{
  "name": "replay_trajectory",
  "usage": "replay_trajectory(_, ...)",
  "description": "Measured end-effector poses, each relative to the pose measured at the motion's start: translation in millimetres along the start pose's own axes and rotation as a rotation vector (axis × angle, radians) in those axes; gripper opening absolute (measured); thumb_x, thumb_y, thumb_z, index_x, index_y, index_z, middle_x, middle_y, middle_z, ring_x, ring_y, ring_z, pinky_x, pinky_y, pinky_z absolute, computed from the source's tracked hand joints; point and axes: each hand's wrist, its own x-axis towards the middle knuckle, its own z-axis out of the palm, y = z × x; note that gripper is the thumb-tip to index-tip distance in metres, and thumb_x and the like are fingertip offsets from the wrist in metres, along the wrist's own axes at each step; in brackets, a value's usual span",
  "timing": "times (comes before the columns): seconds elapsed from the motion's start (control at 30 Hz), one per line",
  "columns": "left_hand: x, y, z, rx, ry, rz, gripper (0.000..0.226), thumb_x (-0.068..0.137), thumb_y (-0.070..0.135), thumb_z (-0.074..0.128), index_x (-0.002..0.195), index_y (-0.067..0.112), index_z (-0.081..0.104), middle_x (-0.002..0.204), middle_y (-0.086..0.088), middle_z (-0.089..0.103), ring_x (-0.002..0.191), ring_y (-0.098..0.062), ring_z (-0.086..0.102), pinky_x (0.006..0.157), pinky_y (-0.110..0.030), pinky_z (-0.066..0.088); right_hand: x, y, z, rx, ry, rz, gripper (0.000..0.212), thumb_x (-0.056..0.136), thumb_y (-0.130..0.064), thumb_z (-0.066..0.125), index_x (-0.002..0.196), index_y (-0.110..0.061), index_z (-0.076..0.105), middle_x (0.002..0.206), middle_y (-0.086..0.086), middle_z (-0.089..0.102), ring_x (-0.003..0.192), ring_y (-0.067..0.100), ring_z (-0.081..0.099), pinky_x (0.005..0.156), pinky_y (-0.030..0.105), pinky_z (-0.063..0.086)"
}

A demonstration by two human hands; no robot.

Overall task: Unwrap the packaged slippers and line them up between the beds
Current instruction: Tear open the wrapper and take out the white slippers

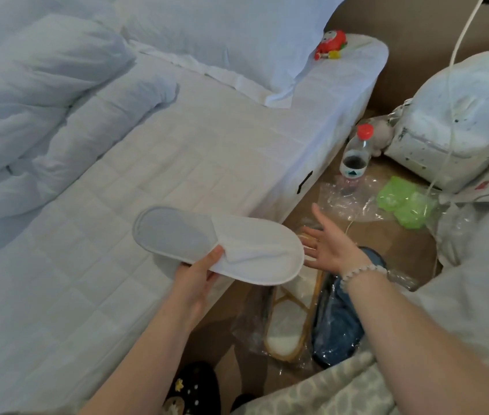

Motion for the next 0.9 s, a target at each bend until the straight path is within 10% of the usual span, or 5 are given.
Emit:
replay_trajectory(0.23, -8, 37, 10, -0.318, 0.0, -0.019, 0.029, 0.089, 0.004, 0.058, 0.116, 0.014, 0.054, 0.107, -0.001, 0.063, 0.088, -0.009, 0.061, 0.083, -0.028, 0.046, -46, -27, 46, -0.241, -0.191, -0.213, 0.024, 0.085, -0.021, 0.058, 0.109, -0.023, 0.059, 0.1, -0.002, 0.064, 0.092, 0.016, 0.062, 0.071, 0.026, 0.058)
replay_trajectory(0.43, -45, 20, -3, -0.473, 0.048, -0.072, 0.015, 0.09, 0.006, 0.057, 0.1, 0.017, 0.058, 0.094, 0.003, 0.065, 0.085, -0.009, 0.061, 0.063, -0.021, 0.053, -73, -19, 61, -0.299, -0.119, -0.193, 0.023, 0.091, -0.014, 0.053, 0.114, -0.014, 0.057, 0.101, 0.002, 0.063, 0.091, 0.019, 0.06, 0.064, 0.024, 0.06)
replay_trajectory(0.9, -153, -90, -74, -0.789, 0.284, -0.096, 0.04, 0.092, 0.008, 0.055, 0.131, 0.005, 0.048, 0.133, -0.015, 0.054, 0.121, -0.029, 0.052, 0.092, -0.036, 0.044, -150, 69, 85, -0.8, -0.067, -0.179, 0.014, 0.09, -0.008, 0.059, 0.098, 0.003, 0.057, 0.089, 0.014, 0.062, 0.077, 0.025, 0.059, 0.064, 0.031, 0.052)
